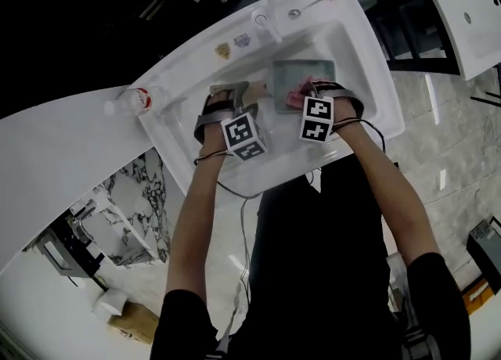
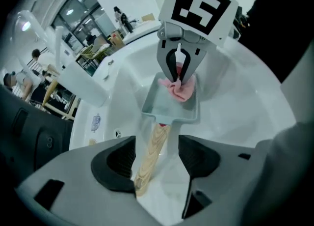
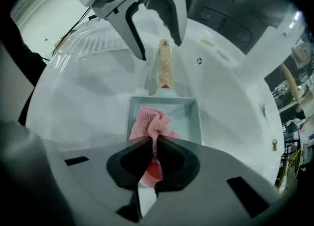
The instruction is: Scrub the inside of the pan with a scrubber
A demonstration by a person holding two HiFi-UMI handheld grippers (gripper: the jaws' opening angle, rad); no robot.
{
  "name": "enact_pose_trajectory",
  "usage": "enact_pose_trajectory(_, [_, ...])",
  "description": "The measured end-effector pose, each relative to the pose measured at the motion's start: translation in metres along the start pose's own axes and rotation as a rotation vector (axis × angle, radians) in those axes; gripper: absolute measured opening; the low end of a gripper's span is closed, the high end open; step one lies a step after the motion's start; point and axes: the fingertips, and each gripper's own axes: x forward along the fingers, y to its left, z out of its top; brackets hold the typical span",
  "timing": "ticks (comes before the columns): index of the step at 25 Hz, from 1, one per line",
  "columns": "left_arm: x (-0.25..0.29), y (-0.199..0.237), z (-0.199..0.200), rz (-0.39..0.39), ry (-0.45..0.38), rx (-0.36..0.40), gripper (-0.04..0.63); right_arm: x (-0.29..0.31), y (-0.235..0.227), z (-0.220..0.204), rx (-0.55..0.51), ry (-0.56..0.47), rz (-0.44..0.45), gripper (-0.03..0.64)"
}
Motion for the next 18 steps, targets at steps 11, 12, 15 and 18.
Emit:
enact_pose_trajectory(11, [-0.089,-0.023,0.055,0.116,-0.126,-0.333,0.276,-0.125,-0.019,-0.010,0.138,-0.316,0.026,0.039])
enact_pose_trajectory(12, [-0.097,-0.028,0.061,0.131,-0.133,-0.361,0.276,-0.138,-0.017,-0.017,0.139,-0.331,0.024,0.038])
enact_pose_trajectory(15, [-0.122,-0.043,0.083,0.188,-0.162,-0.446,0.256,-0.172,-0.004,-0.037,0.127,-0.378,0.030,0.039])
enact_pose_trajectory(18, [-0.149,-0.061,0.107,0.257,-0.198,-0.535,0.188,-0.204,0.012,-0.059,0.097,-0.426,0.010,0.039])
